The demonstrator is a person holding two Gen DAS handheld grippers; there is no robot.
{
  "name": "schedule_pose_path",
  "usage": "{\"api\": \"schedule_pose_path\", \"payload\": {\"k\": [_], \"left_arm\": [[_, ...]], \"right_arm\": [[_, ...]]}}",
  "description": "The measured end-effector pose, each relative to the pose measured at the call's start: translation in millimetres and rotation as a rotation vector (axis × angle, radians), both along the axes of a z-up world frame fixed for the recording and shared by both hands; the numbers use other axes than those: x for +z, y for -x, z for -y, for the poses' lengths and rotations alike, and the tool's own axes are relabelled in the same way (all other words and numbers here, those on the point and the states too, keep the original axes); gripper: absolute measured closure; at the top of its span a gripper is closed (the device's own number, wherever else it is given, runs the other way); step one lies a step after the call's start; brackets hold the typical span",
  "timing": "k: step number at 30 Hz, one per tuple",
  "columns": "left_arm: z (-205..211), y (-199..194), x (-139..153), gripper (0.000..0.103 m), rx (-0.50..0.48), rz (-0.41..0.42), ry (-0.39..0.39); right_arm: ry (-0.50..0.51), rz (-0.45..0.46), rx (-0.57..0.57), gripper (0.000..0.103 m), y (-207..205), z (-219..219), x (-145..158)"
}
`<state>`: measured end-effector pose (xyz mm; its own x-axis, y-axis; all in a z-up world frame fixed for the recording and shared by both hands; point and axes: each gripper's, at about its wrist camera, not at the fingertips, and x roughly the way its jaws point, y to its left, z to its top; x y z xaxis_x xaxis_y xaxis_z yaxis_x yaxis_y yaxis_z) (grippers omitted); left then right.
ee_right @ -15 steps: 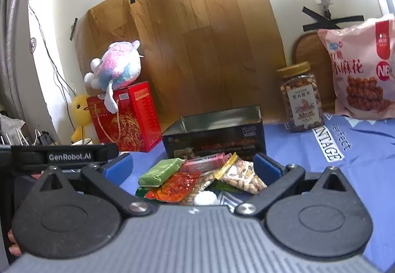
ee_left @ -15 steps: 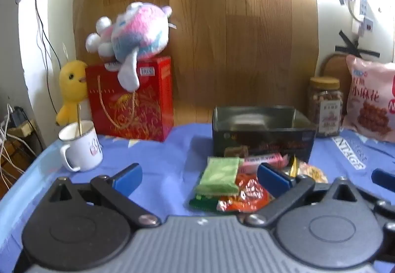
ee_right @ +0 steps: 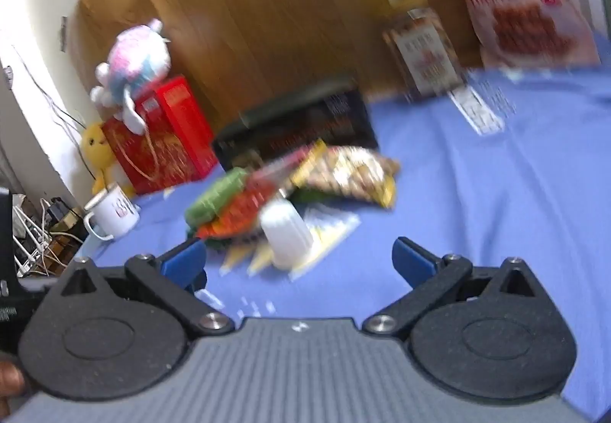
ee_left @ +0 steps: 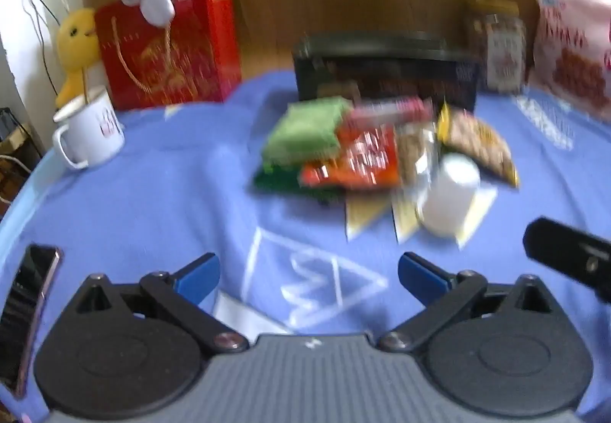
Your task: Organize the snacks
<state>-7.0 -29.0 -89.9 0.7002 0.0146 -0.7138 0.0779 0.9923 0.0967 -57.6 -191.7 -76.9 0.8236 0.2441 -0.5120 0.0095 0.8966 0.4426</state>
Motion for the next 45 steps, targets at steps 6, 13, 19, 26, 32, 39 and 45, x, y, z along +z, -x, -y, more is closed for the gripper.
{"api": "schedule_pose_path", "payload": {"k": [6, 13, 19, 26, 32, 39, 45], "left_arm": [[6.2, 7.5, -15.8, 0.000, 0.016, -0.030, -0.036], [-2.3, 2.8, -12.6, 0.000, 0.026, -0.057, 0.031], [-6.2, 2.8, -14.7, 0.000, 0.012, -0.052, 0.057], [-11.8, 13.7, -18.7, 0.000, 0.001, 0.002, 0.091], [-13.9, 23.6, -19.0, 0.000, -0.047, 0.004, 0.086], [-14.0, 27.5, -15.4, 0.000, -0.013, -0.053, 0.073], [-5.5, 31.8, -14.0, 0.001, -0.023, -0.006, 0.032]], "right_arm": [[-0.059, -0.070, 0.002, 0.000, 5.7, 7.5, -17.4], [-0.125, -0.068, -0.013, 0.000, 4.9, 14.1, -16.2], [-0.149, -0.045, -0.031, 0.000, 8.4, 12.9, -17.7], [-0.227, -0.039, -0.050, 0.000, 9.1, 22.5, -19.7], [-0.249, -0.029, -0.026, 0.000, 11.5, 26.6, -22.0], [-0.249, -0.009, -0.031, 0.000, 14.8, 25.7, -23.4], [-0.232, -0.027, 0.018, 0.000, 20.0, 25.2, -19.8]]}}
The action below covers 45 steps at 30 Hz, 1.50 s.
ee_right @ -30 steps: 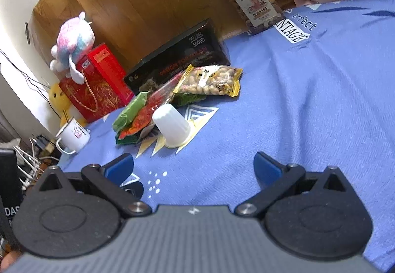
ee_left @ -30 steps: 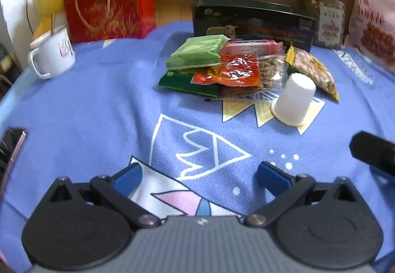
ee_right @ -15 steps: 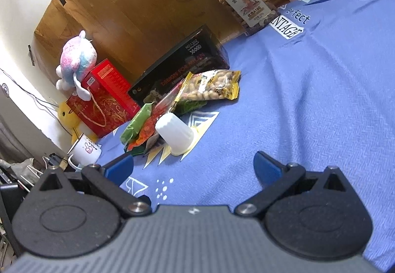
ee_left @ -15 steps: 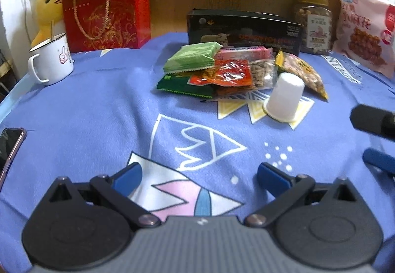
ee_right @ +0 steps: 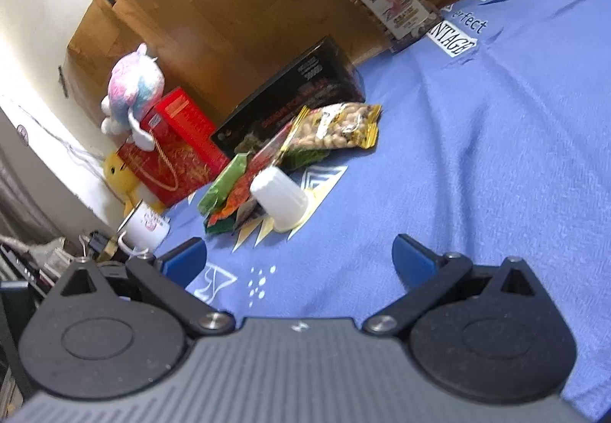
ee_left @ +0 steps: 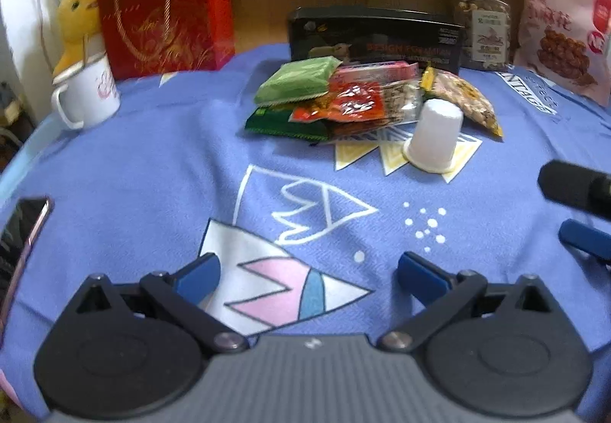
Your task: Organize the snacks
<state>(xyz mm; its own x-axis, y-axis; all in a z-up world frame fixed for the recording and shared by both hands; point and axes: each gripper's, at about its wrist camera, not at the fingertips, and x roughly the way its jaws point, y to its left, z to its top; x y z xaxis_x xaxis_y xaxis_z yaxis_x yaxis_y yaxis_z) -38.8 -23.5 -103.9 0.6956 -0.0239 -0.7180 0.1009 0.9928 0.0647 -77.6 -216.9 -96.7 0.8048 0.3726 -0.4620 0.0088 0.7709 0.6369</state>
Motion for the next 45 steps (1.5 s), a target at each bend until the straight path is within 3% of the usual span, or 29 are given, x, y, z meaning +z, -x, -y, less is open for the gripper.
{"api": "schedule_pose_path", "payload": {"k": [4, 9, 13, 17, 22, 27, 32, 40, 45], "left_arm": [[9.5, 7.5, 12.9, 0.003, -0.037, 0.096, -0.026], [9.7, 4.5, 19.9, 0.002, -0.035, 0.123, -0.011], [1.5, 1.3, 17.2, 0.003, -0.026, 0.119, -0.017], [-13.5, -2.1, 18.1, 0.004, -0.025, 0.123, 0.046], [-14.9, -8.9, 15.3, 0.006, -0.030, 0.140, 0.006], [-11.1, -23.1, 11.1, 0.005, -0.051, 0.148, 0.002], [-4.8, -36.2, -8.6, 0.005, -0.071, 0.084, 0.041], [-10.6, -28.6, -5.9, 0.004, -0.078, 0.142, 0.090], [-4.8, -21.7, -1.8, 0.004, -0.089, 0.190, 0.060]], "right_arm": [[0.109, 0.011, -0.007, 0.000, 8.5, -9.2, 6.9], [0.172, 0.061, -0.016, 0.000, 12.9, -10.9, 13.7], [0.160, 0.038, -0.011, 0.005, 9.7, -10.5, 9.2], [0.157, 0.035, -0.009, 0.012, 9.0, -13.8, 7.6], [0.156, 0.012, 0.011, 0.027, 4.2, -18.0, 4.9], [0.170, -0.005, -0.019, 0.027, 10.1, -13.7, 4.7], [0.175, -0.007, -0.063, 0.027, 26.8, -2.0, 4.9], [0.158, 0.008, -0.089, 0.027, 40.7, 14.2, 4.9], [0.135, 0.012, -0.070, 0.027, 44.4, 18.2, 1.3]]}}
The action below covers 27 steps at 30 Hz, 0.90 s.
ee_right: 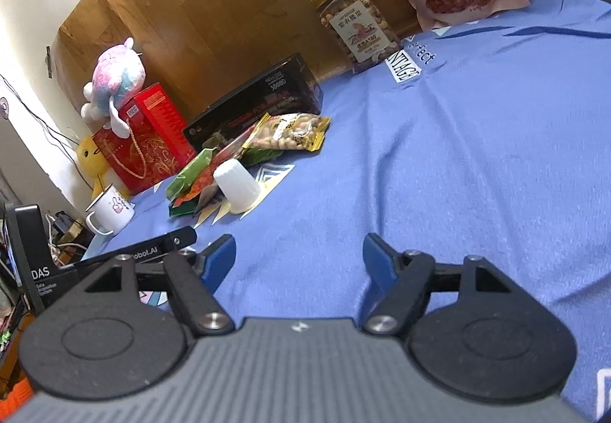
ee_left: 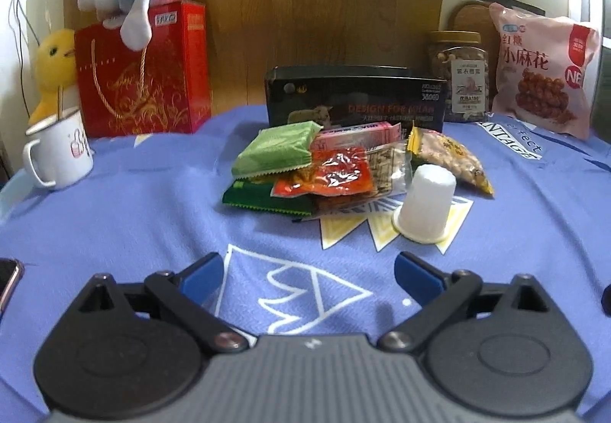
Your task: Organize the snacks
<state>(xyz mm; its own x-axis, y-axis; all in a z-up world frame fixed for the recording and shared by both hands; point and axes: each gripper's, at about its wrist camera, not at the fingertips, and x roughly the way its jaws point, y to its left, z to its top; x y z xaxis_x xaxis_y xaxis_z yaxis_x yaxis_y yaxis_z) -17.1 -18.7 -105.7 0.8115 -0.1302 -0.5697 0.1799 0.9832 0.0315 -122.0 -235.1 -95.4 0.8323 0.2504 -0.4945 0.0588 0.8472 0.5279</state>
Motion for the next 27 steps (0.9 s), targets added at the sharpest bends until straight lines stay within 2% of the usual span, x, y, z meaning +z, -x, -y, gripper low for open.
{"api": "schedule_pose_path", "payload": {"k": [5, 12, 19, 27], "left_arm": [[4.8, 0.5, 0.3, 0.004, -0.002, 0.008, -0.029], [0.1, -2.2, -0.9, 0.003, 0.018, -0.012, -0.011], [3.9, -0.1, -1.1, 0.003, 0.010, -0.002, -0.028], [0.0, 0.5, 0.1, 0.003, 0.017, 0.006, -0.008]], "right_arm": [[-0.015, 0.013, 0.006, 0.028, 5.4, 5.0, -0.2], [-0.034, 0.019, -0.005, 0.027, 10.5, 12.3, -2.4], [-0.040, 0.026, 0.004, 0.027, 11.2, 14.0, -4.0], [-0.034, 0.025, 0.009, 0.027, 10.6, 13.3, -3.4]]}}
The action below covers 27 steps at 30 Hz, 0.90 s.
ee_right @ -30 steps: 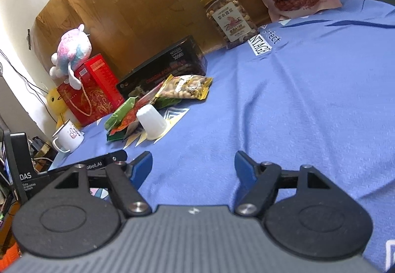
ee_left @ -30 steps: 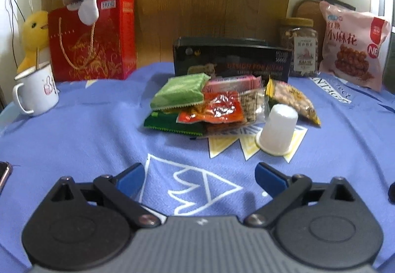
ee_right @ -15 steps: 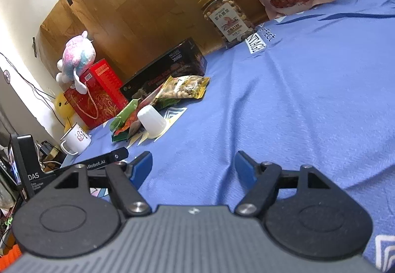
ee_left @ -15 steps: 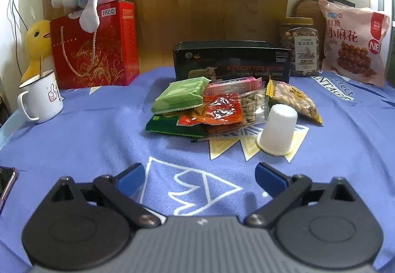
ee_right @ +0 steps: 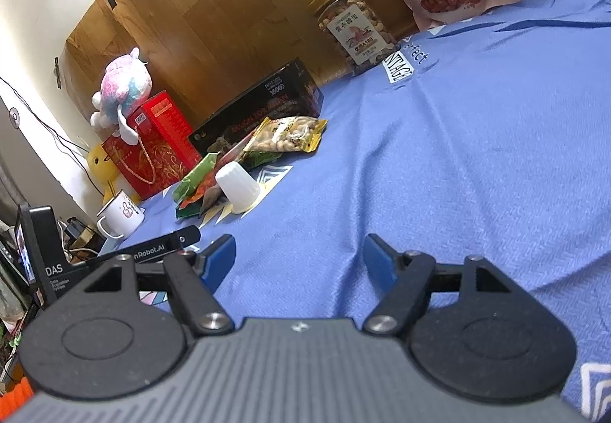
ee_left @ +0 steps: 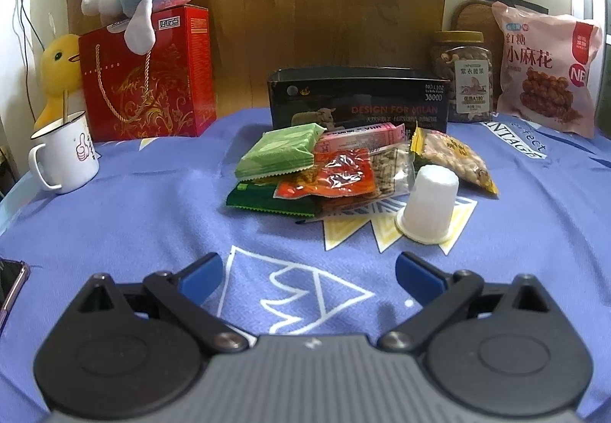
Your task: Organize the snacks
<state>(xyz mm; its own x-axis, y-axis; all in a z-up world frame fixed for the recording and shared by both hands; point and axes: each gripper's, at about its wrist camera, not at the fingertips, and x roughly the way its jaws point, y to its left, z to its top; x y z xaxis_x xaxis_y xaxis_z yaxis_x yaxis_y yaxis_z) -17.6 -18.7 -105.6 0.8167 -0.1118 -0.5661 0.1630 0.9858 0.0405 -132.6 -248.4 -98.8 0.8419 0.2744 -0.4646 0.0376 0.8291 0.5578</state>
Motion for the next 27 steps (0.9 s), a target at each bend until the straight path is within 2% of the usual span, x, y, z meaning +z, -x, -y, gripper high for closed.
{"api": "schedule_pose_path", "payload": {"k": [13, 21, 27], "left_arm": [[5.0, 3.2, 1.1, 0.001, -0.016, 0.023, -0.026], [-0.8, 4.1, 2.1, 0.001, -0.025, 0.024, 0.012], [0.0, 8.1, 3.6, 0.001, -0.024, 0.052, 0.005]], "right_arm": [[0.033, -0.006, -0.011, 0.027, 0.5, -3.5, 3.0], [0.057, 0.001, -0.021, 0.027, 5.5, -7.7, 5.5], [0.081, 0.007, -0.004, 0.028, 5.5, -15.6, 7.1]]}}
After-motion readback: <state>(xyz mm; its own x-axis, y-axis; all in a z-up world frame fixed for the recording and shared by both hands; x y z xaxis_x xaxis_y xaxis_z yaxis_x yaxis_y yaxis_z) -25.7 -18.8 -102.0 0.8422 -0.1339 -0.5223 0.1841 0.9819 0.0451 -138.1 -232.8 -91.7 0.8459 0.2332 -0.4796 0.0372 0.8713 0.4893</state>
